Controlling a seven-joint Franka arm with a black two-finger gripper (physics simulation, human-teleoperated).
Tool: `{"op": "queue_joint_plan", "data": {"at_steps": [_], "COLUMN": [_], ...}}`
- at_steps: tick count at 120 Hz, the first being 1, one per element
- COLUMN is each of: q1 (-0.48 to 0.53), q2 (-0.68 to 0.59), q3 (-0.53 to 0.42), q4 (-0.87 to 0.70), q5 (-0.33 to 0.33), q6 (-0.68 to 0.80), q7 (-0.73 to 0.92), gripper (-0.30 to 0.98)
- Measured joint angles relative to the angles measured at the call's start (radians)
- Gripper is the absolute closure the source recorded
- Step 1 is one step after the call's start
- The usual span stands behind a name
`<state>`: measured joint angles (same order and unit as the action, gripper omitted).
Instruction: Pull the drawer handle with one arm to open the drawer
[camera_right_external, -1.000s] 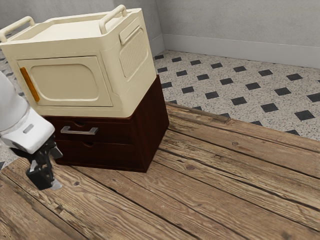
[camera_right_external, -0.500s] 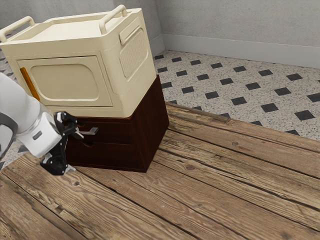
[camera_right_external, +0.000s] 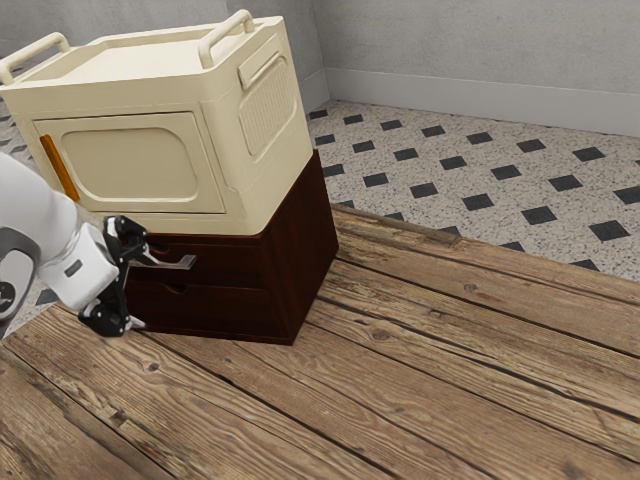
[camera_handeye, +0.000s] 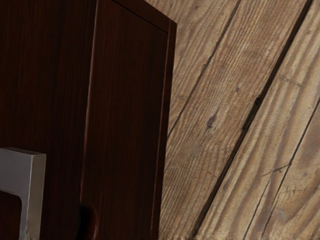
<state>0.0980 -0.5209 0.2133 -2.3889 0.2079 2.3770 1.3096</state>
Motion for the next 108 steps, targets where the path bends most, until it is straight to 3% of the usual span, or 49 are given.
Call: {"op": "queue_joint_plan", "data": {"at_steps": [108], "q1": [0.009], "q2": [0.060], "q3": [0.044], "q4": [0.022], "q5": [-0.004], "q6": [0.089], "q7": [0.036], "gripper": [0.00]}}
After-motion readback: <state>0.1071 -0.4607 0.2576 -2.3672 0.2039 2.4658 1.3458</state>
